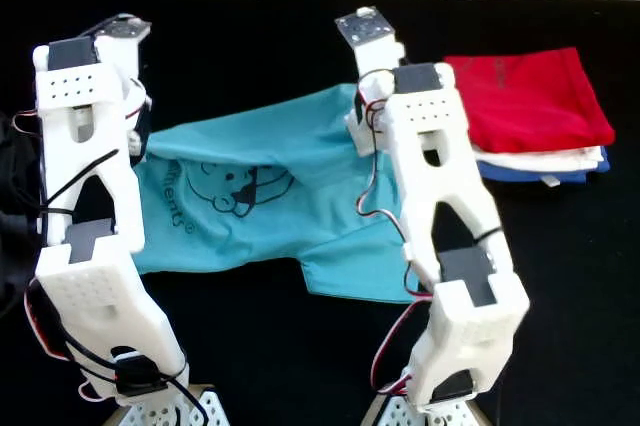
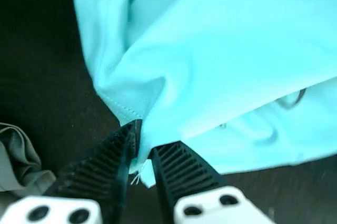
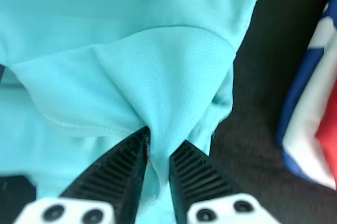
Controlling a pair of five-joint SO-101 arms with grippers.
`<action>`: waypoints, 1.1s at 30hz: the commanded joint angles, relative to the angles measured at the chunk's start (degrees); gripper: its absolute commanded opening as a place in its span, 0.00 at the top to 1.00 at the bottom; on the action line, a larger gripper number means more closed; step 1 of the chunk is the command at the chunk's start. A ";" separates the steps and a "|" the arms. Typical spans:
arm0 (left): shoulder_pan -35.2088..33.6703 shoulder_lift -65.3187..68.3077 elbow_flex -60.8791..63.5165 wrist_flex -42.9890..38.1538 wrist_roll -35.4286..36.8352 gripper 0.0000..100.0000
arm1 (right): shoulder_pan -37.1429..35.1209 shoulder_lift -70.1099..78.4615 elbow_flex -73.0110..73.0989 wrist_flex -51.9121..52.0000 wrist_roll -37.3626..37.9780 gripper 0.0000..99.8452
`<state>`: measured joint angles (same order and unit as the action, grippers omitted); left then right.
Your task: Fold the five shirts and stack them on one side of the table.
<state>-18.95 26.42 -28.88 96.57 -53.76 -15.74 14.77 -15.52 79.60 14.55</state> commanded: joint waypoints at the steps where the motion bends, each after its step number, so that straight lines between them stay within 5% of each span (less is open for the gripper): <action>1: 0.13 -2.68 -0.48 3.69 -3.78 0.99 | 0.84 -6.20 -2.51 4.62 0.79 0.99; 18: -0.66 -20.70 27.47 1.23 -10.99 0.99 | -1.71 -12.26 2.15 17.27 -3.52 0.99; 33: -0.40 -27.30 48.57 -10.99 -11.16 0.99 | 1.01 -32.48 42.95 -1.71 -1.41 0.99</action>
<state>-18.95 1.89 18.07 87.96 -64.04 -15.74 -14.86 24.40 80.31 12.53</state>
